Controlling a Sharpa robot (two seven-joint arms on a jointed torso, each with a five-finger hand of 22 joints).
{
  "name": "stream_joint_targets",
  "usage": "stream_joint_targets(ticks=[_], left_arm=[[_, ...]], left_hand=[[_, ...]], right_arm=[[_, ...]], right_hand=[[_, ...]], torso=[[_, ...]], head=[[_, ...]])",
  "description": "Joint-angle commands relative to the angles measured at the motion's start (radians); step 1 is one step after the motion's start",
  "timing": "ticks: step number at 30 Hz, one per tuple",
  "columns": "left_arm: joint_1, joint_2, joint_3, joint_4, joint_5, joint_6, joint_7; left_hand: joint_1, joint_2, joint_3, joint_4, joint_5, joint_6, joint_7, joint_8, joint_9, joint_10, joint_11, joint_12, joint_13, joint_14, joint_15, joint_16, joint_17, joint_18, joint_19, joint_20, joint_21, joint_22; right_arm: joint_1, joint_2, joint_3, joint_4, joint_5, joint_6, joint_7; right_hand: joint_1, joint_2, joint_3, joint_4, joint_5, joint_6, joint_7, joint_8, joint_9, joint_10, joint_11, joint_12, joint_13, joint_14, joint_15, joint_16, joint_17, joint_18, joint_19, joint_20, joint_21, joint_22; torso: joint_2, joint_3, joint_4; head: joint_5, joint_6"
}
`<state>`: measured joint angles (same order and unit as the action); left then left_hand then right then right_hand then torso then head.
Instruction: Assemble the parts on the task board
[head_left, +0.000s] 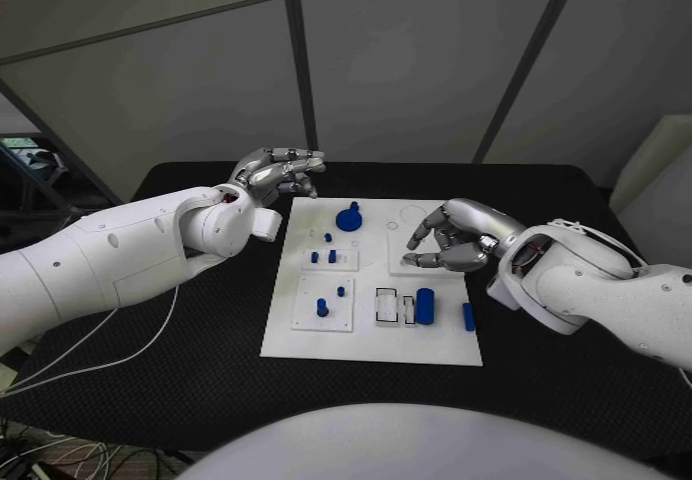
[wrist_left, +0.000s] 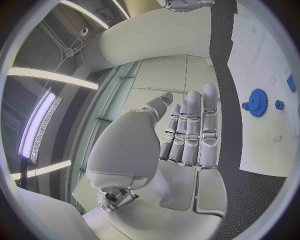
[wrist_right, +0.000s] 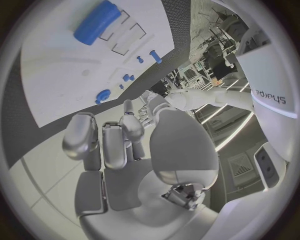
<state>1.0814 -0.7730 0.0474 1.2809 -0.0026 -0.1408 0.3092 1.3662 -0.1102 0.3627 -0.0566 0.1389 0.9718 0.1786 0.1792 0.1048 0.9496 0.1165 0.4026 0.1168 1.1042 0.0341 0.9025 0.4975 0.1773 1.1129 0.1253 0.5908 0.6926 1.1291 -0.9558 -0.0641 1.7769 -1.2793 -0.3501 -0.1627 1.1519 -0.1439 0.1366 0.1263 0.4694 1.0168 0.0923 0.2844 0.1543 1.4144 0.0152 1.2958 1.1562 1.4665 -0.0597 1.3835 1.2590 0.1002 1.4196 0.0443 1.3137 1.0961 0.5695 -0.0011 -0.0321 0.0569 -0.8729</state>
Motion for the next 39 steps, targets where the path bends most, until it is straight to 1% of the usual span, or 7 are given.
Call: stream_joint_targets(ticks=[1, 9, 13, 16, 20, 28, 39], left_arm=[[0.001, -0.003, 0.000, 0.004, 0.001, 0.017, 0.007], [-0.005, -0.013, 0.000, 0.014, 0.001, 0.018, 0.012], [-0.008, -0.016, -0.001, 0.019, 0.001, 0.018, 0.012], [-0.009, -0.016, -0.001, 0.021, 0.001, 0.018, 0.013], [-0.009, -0.018, -0.001, 0.022, 0.001, 0.018, 0.013], [-0.010, -0.020, -0.001, 0.023, 0.001, 0.018, 0.013], [-0.010, -0.020, -0.001, 0.023, 0.001, 0.019, 0.012]], left_hand=[[-0.005, 0.009, -0.006, 0.001, 0.005, -0.005, 0.000, 0.003, -0.001, -0.009, 0.001, 0.007, -0.001, -0.006, 0.001, 0.006, -0.002, 0.005, -0.002, 0.002, -0.005, -0.002], [-0.005, 0.009, -0.006, 0.001, 0.005, -0.005, 0.000, 0.003, -0.001, -0.009, 0.001, 0.007, -0.001, -0.006, 0.001, 0.006, -0.002, 0.005, -0.002, 0.002, -0.005, -0.002], [-0.005, 0.009, -0.006, 0.001, 0.005, -0.005, 0.000, 0.003, -0.001, -0.009, 0.001, 0.007, -0.001, -0.006, 0.001, 0.006, -0.002, 0.005, -0.002, 0.002, -0.005, -0.002], [-0.005, 0.009, -0.006, 0.001, 0.005, -0.005, 0.000, 0.003, -0.001, -0.009, 0.001, 0.007, -0.001, -0.006, 0.001, 0.006, -0.002, 0.005, -0.002, 0.002, -0.005, -0.002], [-0.005, 0.009, -0.006, 0.001, 0.005, -0.005, 0.000, 0.003, -0.001, -0.009, 0.001, 0.007, -0.001, -0.006, 0.001, 0.006, -0.002, 0.005, -0.002, 0.002, -0.005, -0.002], [-0.005, 0.009, -0.006, 0.001, 0.005, -0.005, 0.000, 0.003, -0.001, -0.009, 0.001, 0.007, -0.001, -0.006, 0.001, 0.006, -0.002, 0.005, -0.002, 0.002, -0.005, -0.002], [-0.005, 0.009, -0.006, 0.001, 0.005, -0.005, 0.000, 0.003, -0.001, -0.009, 0.001, 0.007, -0.001, -0.006, 0.001, 0.006, -0.002, 0.005, -0.002, 0.002, -0.005, -0.002]], right_arm=[[-0.003, -0.031, -0.001, 0.013, 0.121, 0.088, -0.028], [-0.059, -0.091, -0.002, 0.055, 0.006, 0.072, -0.211], [-0.095, -0.088, -0.003, 0.071, -0.018, 0.050, -0.305], [-0.112, -0.073, -0.003, 0.071, -0.023, 0.038, -0.350], [-0.138, -0.052, -0.004, 0.070, -0.024, 0.021, -0.405], [-0.157, -0.013, -0.004, 0.049, -0.021, 0.012, -0.471], [-0.163, 0.032, -0.004, 0.024, -0.003, -0.010, -0.508]], right_hand=[[0.010, 0.023, -0.044, 0.018, 0.025, -0.029, 0.002, 0.057, 0.028, 0.007, 0.000, 0.092, 0.116, 0.055, -0.002, 0.020, 0.029, -0.020, 0.010, -0.001, 0.018, 0.031], [0.032, 0.031, -0.100, 0.035, 0.013, -0.122, 0.022, 0.082, 0.040, -0.035, 0.014, 0.066, 0.080, 0.052, 0.012, 0.020, 0.027, -0.019, 0.005, 0.009, 0.017, 0.028], [0.019, 0.023, -0.139, 0.066, -0.015, -0.145, 0.025, 0.096, 0.044, -0.050, 0.018, 0.049, 0.061, 0.050, 0.016, 0.018, 0.025, -0.017, 0.002, 0.014, 0.013, 0.023], [0.020, 0.017, -0.169, 0.090, -0.035, -0.153, 0.024, 0.111, 0.048, -0.049, 0.018, 0.049, 0.064, 0.051, 0.016, 0.021, 0.029, -0.017, 0.002, 0.015, 0.014, 0.025], [0.031, 0.006, -0.237, 0.160, -0.079, -0.170, 0.024, 0.138, 0.055, -0.046, 0.019, 0.048, 0.071, 0.052, 0.016, 0.025, 0.035, -0.018, 0.003, 0.016, 0.016, 0.030], [-0.008, 0.006, -0.292, 0.170, -0.132, -0.178, 0.023, 0.165, 0.061, -0.037, 0.017, 0.056, 0.088, 0.058, 0.016, 0.042, 0.063, -0.022, 0.011, 0.016, 0.031, 0.055], [-0.037, 0.015, -0.300, 0.170, -0.139, -0.179, 0.021, 0.180, 0.064, -0.030, 0.016, 0.063, 0.101, 0.062, 0.016, 0.057, 0.087, -0.025, 0.016, 0.015, 0.040, 0.071]], torso=[[-0.003, -0.0059, -0.0079], [-0.007, -0.0004, -0.0249], [-0.009, -0.0026, -0.0236], [-0.008, -0.0001, -0.0244], [-0.007, -0.0010, -0.0239], [-0.007, -0.0012, -0.0237], [-0.006, -0.0014, -0.0251]], head=[[-0.028, 0.000], [-0.043, 0.003], [-0.051, 0.004], [-0.051, 0.006], [-0.051, 0.006], [-0.052, 0.008], [-0.048, 0.007]])
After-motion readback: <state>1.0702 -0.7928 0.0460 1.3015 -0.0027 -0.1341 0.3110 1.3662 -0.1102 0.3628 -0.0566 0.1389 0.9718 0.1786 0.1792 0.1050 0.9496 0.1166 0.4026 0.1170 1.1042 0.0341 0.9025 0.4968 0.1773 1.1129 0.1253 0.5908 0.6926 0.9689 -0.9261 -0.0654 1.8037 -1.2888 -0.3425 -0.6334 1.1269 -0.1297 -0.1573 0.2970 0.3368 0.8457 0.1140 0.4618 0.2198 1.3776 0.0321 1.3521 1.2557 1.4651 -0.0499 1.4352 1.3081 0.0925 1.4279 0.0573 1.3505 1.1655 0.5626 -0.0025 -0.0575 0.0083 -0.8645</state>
